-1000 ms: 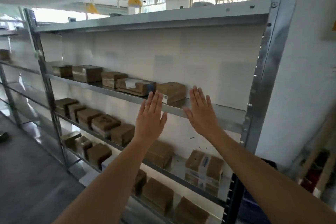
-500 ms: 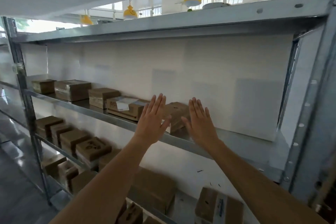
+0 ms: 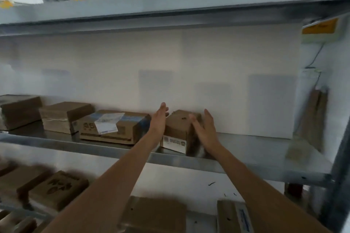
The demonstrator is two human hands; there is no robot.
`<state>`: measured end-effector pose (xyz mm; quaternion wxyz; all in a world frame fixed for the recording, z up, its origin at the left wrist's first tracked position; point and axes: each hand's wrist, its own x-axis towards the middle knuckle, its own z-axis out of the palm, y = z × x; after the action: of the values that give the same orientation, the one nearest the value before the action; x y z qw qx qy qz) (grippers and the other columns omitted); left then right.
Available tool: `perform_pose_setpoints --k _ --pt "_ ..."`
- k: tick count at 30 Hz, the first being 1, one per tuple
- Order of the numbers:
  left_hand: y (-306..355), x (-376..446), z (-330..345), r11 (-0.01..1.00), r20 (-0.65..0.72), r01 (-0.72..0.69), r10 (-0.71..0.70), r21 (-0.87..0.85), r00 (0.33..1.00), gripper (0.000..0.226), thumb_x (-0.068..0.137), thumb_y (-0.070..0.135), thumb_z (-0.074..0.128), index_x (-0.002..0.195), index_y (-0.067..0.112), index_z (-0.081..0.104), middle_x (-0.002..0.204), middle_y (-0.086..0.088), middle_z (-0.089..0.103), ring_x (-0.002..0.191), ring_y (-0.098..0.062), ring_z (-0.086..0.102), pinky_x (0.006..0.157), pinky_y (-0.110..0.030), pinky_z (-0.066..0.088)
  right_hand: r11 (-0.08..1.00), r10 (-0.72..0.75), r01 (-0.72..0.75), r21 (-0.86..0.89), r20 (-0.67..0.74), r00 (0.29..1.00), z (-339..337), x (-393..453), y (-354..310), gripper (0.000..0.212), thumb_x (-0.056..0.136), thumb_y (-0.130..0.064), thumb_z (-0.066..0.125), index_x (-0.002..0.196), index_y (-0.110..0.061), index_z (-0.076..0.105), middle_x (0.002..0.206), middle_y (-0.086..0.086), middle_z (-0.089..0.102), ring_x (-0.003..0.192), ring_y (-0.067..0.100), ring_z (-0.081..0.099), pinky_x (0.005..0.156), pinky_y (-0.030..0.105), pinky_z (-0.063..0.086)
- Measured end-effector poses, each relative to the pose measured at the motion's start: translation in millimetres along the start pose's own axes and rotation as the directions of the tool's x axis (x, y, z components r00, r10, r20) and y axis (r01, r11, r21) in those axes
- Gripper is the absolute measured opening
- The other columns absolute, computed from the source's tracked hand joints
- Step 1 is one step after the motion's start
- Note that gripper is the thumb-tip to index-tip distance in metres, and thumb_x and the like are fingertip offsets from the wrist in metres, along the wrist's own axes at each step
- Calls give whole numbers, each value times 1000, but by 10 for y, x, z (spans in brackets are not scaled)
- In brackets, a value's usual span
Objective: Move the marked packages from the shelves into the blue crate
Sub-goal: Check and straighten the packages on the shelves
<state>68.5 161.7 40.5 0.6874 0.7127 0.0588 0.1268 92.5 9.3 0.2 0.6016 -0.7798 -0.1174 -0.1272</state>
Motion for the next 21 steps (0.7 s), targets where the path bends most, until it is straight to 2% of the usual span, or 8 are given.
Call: perform_pose_setpoints --k 3,4,7,9,12,15,18,21 --pt "-70 75 19 999 45 -16 17 -36 999 55 95 62 25 96 33 71 114 -4 67 103 -25 62 98 -43 47 1000 1 0 24 -55 998 13 15 0 74 87 -56 60 143 -19 29 149 7 35 134 24 41 107 32 36" --pt "-116 86 16 997 48 -12 16 -79 999 55 94 63 26 92 33 72 109 -1 69 100 -25 64 96 -43 49 1000 -13 14 12 -61 998 6 18 0 66 87 -55 61 136 -21 34 141 7 41 128 24 46 105 35 42" --pt "-281 128 -40 957 56 55 -40 -285 998 53 92 64 30 103 29 68 108 -2 71 97 -26 67 90 -45 53 999 -40 40 12 -13 999 -23 16 5 44 89 -53 59 119 -28 40 122 4 51 111 22 55 97 44 50" --pt "-352 172 -91 926 66 72 -51 -370 997 53 91 64 33 103 23 65 105 -3 72 94 -26 69 85 -45 55 998 -59 59 36 12 998 -31 -11 -7 39 89 -55 58 115 -31 41 114 -2 54 105 18 58 91 41 53" --pt "-403 206 -90 938 106 59 -24 -341 994 55 90 64 34 85 20 68 89 -7 75 77 -23 72 71 -38 56 995 -96 97 12 -13 995 -50 -9 25 36 89 -57 55 112 -30 49 113 -6 57 104 11 57 82 28 49" --pt "-415 201 -74 923 138 55 -2 -381 990 55 92 59 35 71 21 69 88 -10 74 80 -27 68 79 -42 52 988 -28 34 154 -37 999 -90 19 28 19 95 -32 48 105 -29 64 112 -5 64 106 15 59 77 21 48" --pt "-397 189 -109 900 142 38 27 -434 989 54 95 53 34 73 17 67 88 -9 73 82 -26 66 80 -41 52 965 -27 24 262 11 1000 -129 25 37 42 83 -1 44 100 -30 68 118 2 64 109 19 59 77 19 50" --pt "-406 179 -123 891 137 13 55 -454 989 54 96 52 33 78 19 71 91 -7 75 80 -25 69 75 -37 54 970 -81 59 236 84 993 -143 32 84 49 86 6 44 118 -27 62 132 4 57 122 24 54 98 35 48"
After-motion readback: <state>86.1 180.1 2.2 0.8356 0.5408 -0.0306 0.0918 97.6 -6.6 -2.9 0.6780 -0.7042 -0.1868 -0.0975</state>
